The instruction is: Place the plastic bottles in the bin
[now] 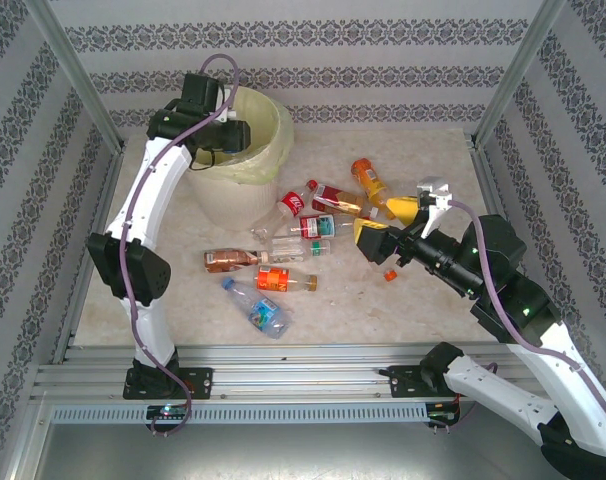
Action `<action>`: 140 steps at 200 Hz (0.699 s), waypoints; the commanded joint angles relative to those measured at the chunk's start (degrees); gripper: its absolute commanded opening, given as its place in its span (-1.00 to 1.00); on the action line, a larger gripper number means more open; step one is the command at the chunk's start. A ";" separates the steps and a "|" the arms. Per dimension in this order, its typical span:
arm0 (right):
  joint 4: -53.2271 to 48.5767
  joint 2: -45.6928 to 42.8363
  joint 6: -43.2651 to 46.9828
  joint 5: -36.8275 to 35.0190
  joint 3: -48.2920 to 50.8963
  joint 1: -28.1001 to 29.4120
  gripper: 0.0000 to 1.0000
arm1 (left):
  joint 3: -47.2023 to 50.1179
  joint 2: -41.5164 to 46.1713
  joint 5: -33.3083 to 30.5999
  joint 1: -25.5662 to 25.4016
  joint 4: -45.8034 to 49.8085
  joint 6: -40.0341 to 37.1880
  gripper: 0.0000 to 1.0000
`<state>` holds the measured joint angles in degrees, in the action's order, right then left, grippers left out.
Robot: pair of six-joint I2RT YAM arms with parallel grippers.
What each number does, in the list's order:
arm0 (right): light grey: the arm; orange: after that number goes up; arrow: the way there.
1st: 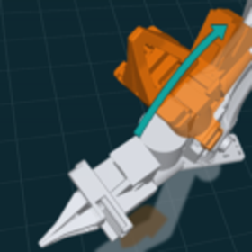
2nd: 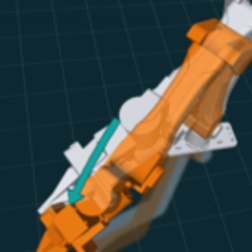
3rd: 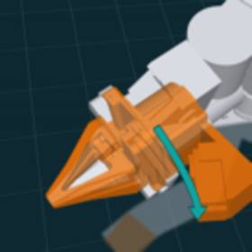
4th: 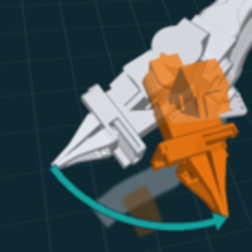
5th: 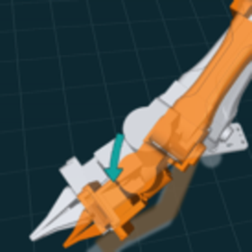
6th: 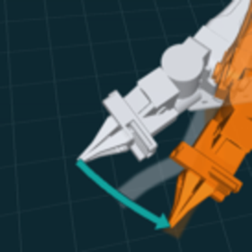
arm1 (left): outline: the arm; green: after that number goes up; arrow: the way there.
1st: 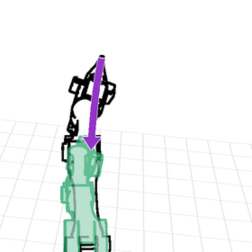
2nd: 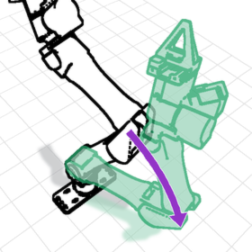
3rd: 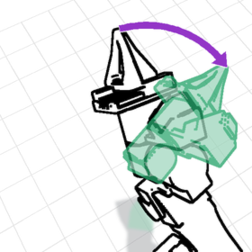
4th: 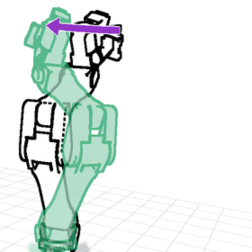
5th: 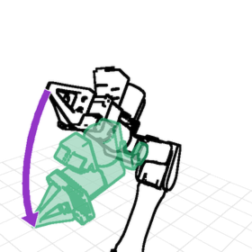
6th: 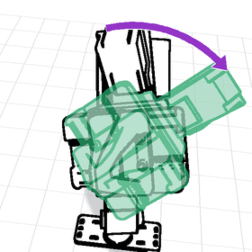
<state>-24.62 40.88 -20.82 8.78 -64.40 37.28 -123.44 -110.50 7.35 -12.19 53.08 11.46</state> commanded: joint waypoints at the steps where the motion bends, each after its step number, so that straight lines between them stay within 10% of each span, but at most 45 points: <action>1: -0.60 -0.30 -0.06 -1.42 -0.67 0.40 0.97 | 0.31 -0.75 -0.72 0.77 -3.07 -1.37 0.16; 51: -2.77 -0.48 -0.70 -2.35 0.63 0.38 0.96 | -0.78 0.36 -0.55 0.88 -2.60 -1.01 0.61; 140: -8.21 -0.47 0.67 -5.66 3.22 0.31 0.96 | -1.89 7.79 5.70 0.86 -2.70 -0.39 0.75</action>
<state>-29.85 40.51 -20.82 6.33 -62.04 37.28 -123.87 -108.20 9.67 -11.88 51.88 10.90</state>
